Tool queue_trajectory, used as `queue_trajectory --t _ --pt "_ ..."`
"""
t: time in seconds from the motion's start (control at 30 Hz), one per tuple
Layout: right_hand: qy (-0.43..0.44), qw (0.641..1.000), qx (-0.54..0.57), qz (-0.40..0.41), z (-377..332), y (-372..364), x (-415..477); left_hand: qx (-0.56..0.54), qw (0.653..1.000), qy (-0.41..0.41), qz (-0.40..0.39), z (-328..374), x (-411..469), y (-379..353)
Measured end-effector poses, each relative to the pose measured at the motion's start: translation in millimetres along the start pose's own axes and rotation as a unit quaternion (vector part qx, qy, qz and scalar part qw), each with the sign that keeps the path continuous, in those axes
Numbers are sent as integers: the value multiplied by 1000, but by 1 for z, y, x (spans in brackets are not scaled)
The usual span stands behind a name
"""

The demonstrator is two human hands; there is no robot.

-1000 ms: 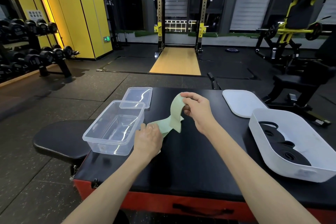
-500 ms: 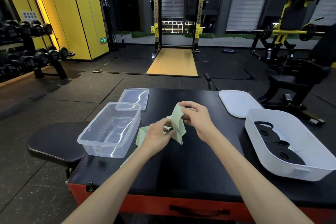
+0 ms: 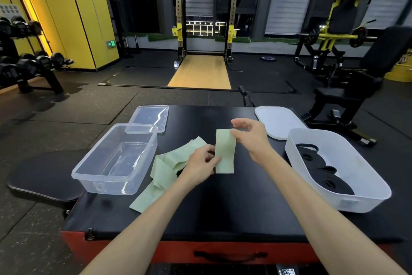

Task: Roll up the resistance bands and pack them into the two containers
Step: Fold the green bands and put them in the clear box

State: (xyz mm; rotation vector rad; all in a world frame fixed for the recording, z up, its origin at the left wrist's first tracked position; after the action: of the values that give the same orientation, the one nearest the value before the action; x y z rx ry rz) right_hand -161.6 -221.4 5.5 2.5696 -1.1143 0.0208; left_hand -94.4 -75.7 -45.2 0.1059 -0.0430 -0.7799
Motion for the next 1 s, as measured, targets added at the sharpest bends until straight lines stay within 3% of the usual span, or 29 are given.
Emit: queue_trajectory --t 0.13,0.37,0.53,0.63,0.8,0.9,1.0 --pt "9 1000 -17 9 6 6 8 -20 1000 -12 -11 4 0 -7" --pt "91 995 -38 31 -23 15 33 -41 995 -71 64 23 17 -10" --pt "126 991 -14 35 -25 20 37 -49 992 -89 71 31 23 -16" --pt "87 995 -22 32 4 16 28 -17 995 -62 80 12 17 -19" --pt "-17 995 -102 3 77 8 8 47 998 18 -36 -26 -2 -20" --pt "-71 989 -126 -25 102 5 -1 81 994 44 -54 -27 -8 -19" --pt "-150 985 -86 -15 107 4 2 67 990 73 -98 -21 -10 -18"
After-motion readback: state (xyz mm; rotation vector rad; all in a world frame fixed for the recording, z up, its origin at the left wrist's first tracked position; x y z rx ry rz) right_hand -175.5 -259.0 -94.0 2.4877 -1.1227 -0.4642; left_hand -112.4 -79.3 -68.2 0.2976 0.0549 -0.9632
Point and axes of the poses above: each hand's wrist, its own x-axis towards the middle knuckle, its own y-axis out of the back of the hand, z = x × y, the point moved 1 cm from there along x, towards the middle knuckle, and after that the axes turned 10 degrees about -x, right-handed, at the moved point
